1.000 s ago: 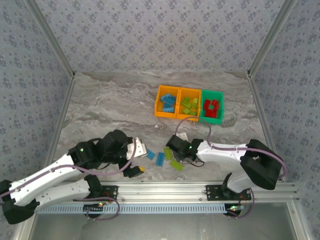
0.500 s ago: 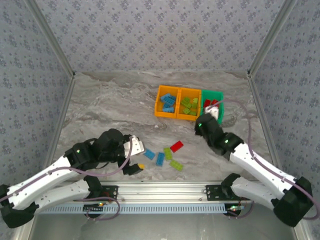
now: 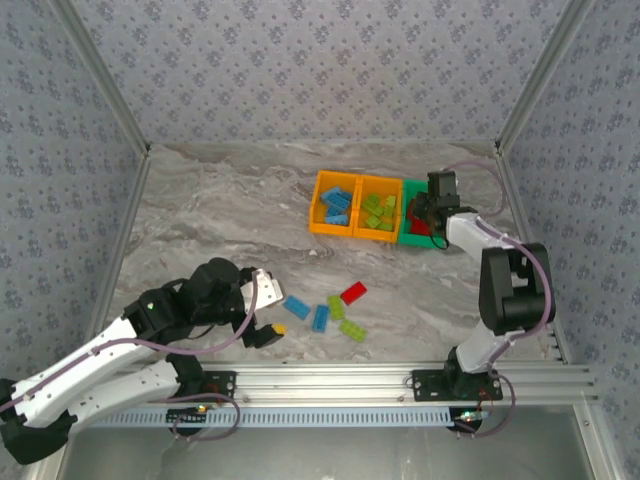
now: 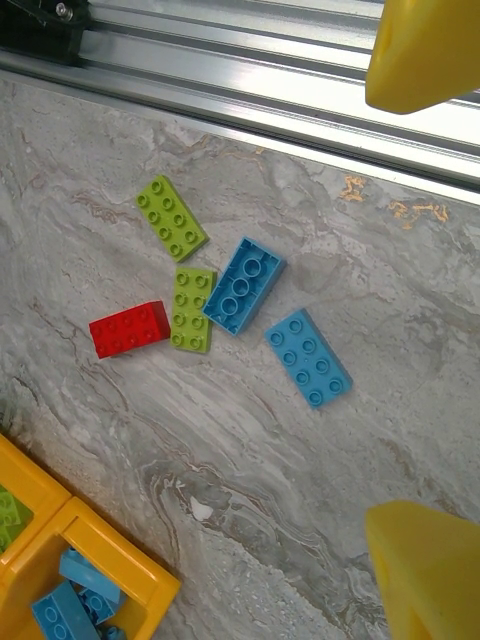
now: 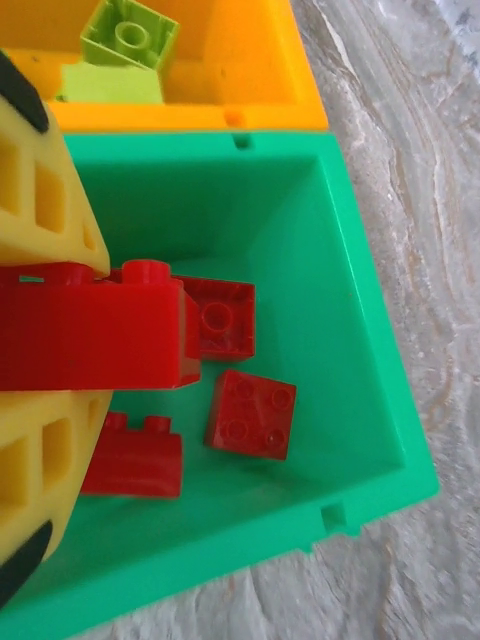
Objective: Sort the legos into containers by color
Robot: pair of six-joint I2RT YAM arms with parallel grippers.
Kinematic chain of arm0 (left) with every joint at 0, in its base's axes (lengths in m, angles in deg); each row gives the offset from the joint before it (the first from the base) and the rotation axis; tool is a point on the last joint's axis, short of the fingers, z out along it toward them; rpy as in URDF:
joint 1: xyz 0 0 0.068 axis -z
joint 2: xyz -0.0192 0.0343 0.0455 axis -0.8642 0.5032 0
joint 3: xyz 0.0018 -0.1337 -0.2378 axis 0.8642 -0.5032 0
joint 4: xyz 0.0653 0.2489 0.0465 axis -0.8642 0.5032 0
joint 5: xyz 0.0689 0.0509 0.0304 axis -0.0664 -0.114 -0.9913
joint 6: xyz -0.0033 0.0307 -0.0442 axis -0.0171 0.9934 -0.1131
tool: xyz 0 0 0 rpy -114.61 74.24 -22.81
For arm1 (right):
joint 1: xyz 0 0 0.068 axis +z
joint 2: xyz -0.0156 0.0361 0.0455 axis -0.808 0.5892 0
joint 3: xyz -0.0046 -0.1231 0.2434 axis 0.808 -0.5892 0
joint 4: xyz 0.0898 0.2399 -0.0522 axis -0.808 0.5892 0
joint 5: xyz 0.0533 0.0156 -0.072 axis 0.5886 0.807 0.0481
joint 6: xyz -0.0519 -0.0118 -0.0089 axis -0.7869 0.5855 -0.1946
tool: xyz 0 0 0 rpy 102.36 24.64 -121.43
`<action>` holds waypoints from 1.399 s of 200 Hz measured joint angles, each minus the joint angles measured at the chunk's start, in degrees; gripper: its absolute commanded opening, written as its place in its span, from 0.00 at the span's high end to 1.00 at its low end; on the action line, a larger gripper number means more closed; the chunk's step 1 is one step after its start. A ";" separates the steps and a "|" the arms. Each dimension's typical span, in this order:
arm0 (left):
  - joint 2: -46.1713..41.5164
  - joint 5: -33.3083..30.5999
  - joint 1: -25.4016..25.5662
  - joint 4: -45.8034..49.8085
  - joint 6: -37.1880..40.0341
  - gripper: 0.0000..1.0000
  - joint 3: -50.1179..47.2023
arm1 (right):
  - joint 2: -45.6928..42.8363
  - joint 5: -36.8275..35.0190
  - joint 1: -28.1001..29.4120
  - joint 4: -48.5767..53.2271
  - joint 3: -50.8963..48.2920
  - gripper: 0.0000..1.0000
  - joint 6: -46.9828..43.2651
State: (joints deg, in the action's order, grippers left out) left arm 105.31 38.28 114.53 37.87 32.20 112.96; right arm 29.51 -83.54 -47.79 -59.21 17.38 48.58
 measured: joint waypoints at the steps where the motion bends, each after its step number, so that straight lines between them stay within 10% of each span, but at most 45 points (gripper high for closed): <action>1: 0.00 0.00 0.00 0.00 0.00 0.01 0.00 | 0.35 0.17 -0.09 0.00 0.20 0.54 0.33; 53: 0.11 0.42 -0.37 -0.11 -0.02 0.01 0.00 | -1.99 3.82 -1.16 1.29 2.73 0.45 1.68; 139: 0.63 2.80 -0.44 -0.07 -0.42 0.01 0.00 | -44.41 4.50 15.47 6.67 -21.70 0.32 7.39; 205: 0.63 3.50 -1.11 -0.09 -0.44 0.01 0.00 | -27.89 1.60 34.67 17.03 -20.02 0.04 -0.68; 280: 1.33 3.63 -1.88 -0.09 -0.44 0.01 0.00 | -8.68 4.20 38.51 17.81 -14.32 0.15 -11.85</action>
State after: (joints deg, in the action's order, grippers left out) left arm 106.64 41.91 112.65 37.78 31.77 112.96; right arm 20.83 -79.34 -9.28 -41.39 3.06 36.73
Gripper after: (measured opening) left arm 0.993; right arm 0.900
